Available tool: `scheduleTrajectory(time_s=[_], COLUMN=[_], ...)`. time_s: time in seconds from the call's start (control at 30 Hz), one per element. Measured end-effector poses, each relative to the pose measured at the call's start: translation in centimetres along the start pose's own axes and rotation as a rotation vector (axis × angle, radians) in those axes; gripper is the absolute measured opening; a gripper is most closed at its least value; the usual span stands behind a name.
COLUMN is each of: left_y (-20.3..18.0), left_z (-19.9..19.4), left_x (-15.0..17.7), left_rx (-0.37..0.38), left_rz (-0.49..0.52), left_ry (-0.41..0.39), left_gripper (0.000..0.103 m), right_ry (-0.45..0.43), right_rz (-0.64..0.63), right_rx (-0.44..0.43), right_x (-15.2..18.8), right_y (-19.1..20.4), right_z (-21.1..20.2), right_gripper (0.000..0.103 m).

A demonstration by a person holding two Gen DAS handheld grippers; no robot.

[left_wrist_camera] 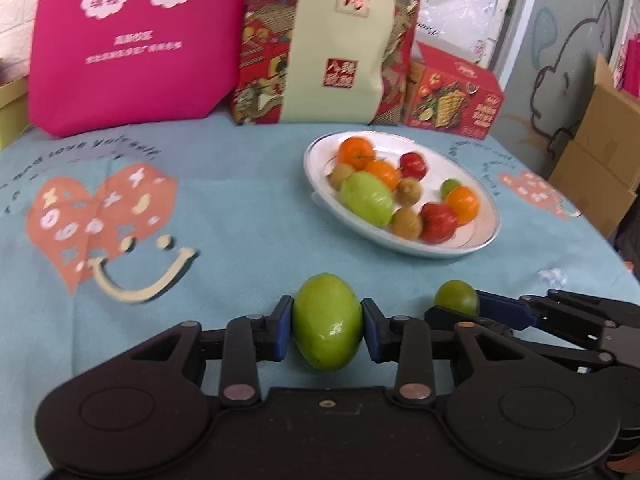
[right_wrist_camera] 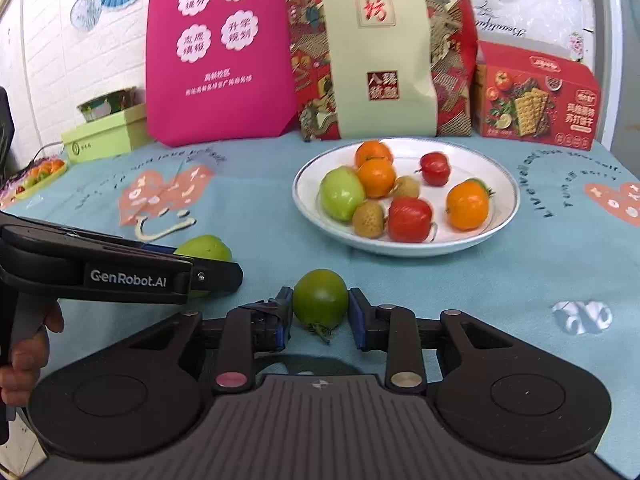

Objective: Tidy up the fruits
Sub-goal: 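Carry the mango and green tomato over the white plate with both tools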

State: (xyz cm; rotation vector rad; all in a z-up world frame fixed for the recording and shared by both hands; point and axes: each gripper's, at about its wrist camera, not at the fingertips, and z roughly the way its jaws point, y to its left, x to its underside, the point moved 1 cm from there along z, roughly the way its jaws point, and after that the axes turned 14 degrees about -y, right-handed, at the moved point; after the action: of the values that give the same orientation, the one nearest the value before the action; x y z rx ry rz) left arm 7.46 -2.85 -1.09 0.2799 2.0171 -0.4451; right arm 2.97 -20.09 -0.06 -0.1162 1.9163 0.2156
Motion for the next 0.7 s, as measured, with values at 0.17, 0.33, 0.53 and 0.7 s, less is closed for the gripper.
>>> scheduleTrajectory(time_s=[0.17,0.33,0.53,0.7], left_y=[-2.2,-4.2,-5.1,-5.5], left_z=[0.9,3.1,6.8,9.7], left_x=[-2.6,-5.4,-8.2,-9.3], left_rx=[0.056,0.09,0.113,0.115], left_rz=[0.049,0.084,0.082,0.1], left_ry=[-0.041,-0.076,-0.077,-0.047], left_gripper=[0.103,0.103,0.103,0.103], right_ry=[-0.051,-0.096,-0.126,-0.12], right_rz=[-0.005,-0.006,-0.018,-0.024], right_rx=[0.041,0.084,0.105,0.099], right_x=[-1.5,-3.0,-4.4,-4.9], right_y=[-1.8,-3.9,-5.7,-6.7], right_z=[0.2,1.2,2.6,4.1], right_gripper=[0.052,0.052,0.052,0.052])
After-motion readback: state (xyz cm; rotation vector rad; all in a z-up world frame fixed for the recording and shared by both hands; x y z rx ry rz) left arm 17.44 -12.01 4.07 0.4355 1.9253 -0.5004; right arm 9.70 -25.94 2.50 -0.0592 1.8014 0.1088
